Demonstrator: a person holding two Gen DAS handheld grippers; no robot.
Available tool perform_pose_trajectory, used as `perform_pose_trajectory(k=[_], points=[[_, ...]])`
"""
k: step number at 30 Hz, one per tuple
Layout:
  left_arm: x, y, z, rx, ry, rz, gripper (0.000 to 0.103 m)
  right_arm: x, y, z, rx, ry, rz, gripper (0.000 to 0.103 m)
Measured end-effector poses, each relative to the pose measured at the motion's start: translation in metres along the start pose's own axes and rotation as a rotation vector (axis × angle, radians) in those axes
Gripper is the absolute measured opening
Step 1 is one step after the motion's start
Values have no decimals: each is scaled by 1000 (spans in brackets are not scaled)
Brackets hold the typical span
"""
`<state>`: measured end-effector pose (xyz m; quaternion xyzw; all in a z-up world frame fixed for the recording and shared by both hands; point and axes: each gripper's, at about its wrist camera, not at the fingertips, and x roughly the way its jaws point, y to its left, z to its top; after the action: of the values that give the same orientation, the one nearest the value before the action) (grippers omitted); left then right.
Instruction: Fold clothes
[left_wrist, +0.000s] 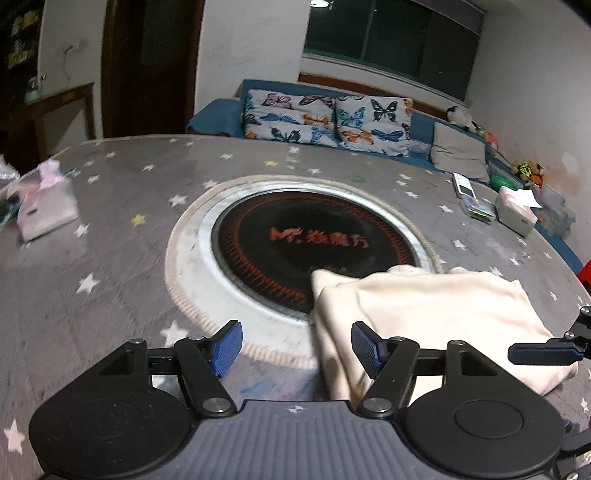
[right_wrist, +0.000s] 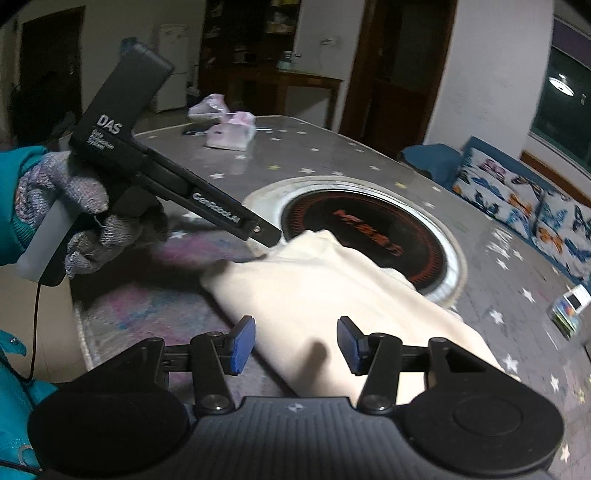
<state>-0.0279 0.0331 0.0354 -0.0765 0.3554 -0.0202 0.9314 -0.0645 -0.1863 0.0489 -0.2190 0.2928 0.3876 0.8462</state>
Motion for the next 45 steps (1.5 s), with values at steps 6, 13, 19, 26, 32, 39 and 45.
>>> perform_pose_trajectory(k=[6, 13, 19, 26, 32, 39, 45], points=[[-9, 2, -3, -24, -1, -45, 68, 7, 15, 6, -58, -4, 17, 50], [-7, -4, -15, 24, 22, -50, 68, 15, 24, 10, -60, -18, 66, 49], [-2, -3, -23, 40, 41, -37, 68, 42, 25, -1, -23, 34, 116, 50], [-9, 7, -18, 1, 25, -29, 68, 21, 18, 4, -13, 1, 98, 48], [-21, 7, -17, -8, 5, -47, 68, -5, -18, -17, 88, 33, -11, 47], [-20, -11, -21, 41, 14, -86, 68, -29, -69, -52, 307, 34, -123, 42], [-11, -16, -30, 68, 45, -63, 68, -20, -72, -63, 313, 81, -130, 41]])
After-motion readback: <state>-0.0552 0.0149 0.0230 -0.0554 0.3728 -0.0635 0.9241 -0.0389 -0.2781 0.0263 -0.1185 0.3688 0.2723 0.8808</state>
